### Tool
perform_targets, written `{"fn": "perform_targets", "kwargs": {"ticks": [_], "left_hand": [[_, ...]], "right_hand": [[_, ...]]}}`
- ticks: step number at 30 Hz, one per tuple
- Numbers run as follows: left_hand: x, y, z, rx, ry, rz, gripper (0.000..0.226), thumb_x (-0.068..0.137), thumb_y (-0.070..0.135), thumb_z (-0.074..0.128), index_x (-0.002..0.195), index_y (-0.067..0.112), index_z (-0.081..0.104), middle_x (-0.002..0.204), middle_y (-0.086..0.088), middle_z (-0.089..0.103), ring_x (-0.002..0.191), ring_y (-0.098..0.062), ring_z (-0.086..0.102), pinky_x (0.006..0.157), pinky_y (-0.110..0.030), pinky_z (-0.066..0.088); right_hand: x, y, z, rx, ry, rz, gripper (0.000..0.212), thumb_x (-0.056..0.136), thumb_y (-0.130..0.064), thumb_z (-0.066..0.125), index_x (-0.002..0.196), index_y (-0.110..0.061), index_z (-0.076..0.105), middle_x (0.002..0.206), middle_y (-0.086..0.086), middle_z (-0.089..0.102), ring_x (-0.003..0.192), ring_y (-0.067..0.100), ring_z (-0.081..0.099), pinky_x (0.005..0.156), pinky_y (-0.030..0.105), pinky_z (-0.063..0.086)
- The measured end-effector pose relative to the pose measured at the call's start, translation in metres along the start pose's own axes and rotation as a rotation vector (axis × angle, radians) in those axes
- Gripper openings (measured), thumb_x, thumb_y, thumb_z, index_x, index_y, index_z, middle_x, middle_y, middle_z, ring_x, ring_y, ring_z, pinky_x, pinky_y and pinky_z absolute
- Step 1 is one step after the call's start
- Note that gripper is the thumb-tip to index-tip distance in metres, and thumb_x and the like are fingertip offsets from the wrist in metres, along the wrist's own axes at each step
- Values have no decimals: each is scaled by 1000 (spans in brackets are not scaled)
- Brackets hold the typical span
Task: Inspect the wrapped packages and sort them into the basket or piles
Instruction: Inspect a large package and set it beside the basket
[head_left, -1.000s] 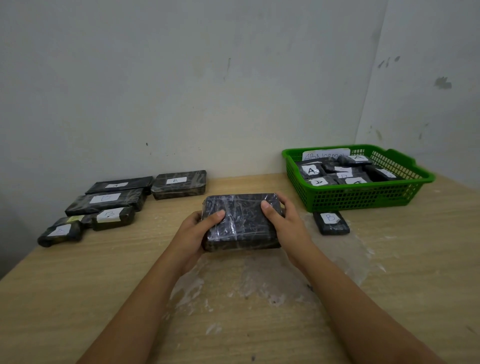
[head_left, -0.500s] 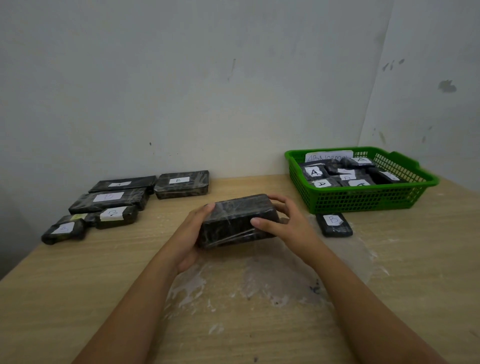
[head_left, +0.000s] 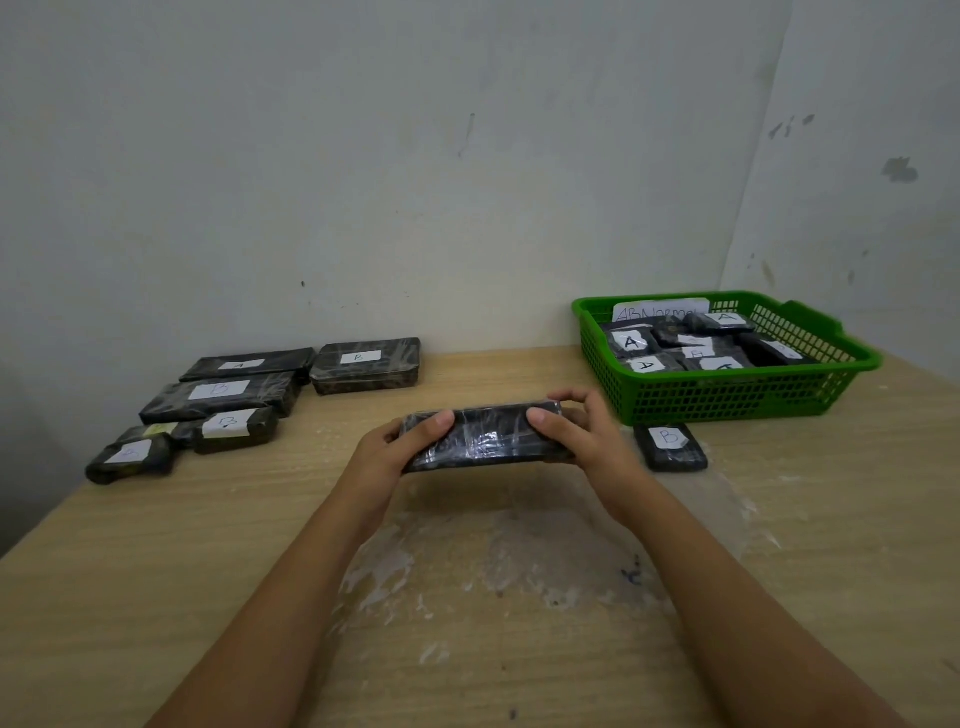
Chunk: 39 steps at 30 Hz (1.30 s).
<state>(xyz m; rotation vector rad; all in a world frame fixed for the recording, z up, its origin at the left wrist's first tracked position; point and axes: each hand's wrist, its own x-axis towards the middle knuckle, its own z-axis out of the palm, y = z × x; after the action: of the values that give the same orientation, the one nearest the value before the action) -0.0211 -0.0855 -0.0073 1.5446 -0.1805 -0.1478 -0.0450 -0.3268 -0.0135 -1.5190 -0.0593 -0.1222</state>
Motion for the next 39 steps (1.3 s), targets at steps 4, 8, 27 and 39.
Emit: {"fn": "perform_targets", "kwargs": {"ticks": [4,8,27,39], "left_hand": [[-1,1,3,22,-35,-13,70,61,59,82,113,12,77,108,-9,78,102,-26,74,91,-34,54],[0,1,2,10,-31,-13,74,60,58,82,115,11,75,110,-8,78,102,-23,75,88,-31,53],[-1,-10,10,179,14,20,70,57,65,87,110,20,76,103,0,79,94,-16,75,82,-30,55],[0,-10,10,195,6,47,75,53,65,88,116,28,73,108,6,77,99,-10,73,85,-27,56]], "right_hand": [[-1,-4,-4,23,30,-28,65,73,-34,89,120,-14,49,97,4,77,90,20,72,86,39,57],[-2,-4,-5,-59,-1,12,66,69,-45,81,119,-19,48,104,2,76,90,15,72,91,47,56],[-3,-2,-3,-275,-8,57,94,48,-67,93,121,-35,43,117,-1,66,106,15,67,92,39,56],[-3,1,2,-257,50,14,102,36,-73,93,119,-40,45,114,-2,68,102,16,70,81,37,58]]}}
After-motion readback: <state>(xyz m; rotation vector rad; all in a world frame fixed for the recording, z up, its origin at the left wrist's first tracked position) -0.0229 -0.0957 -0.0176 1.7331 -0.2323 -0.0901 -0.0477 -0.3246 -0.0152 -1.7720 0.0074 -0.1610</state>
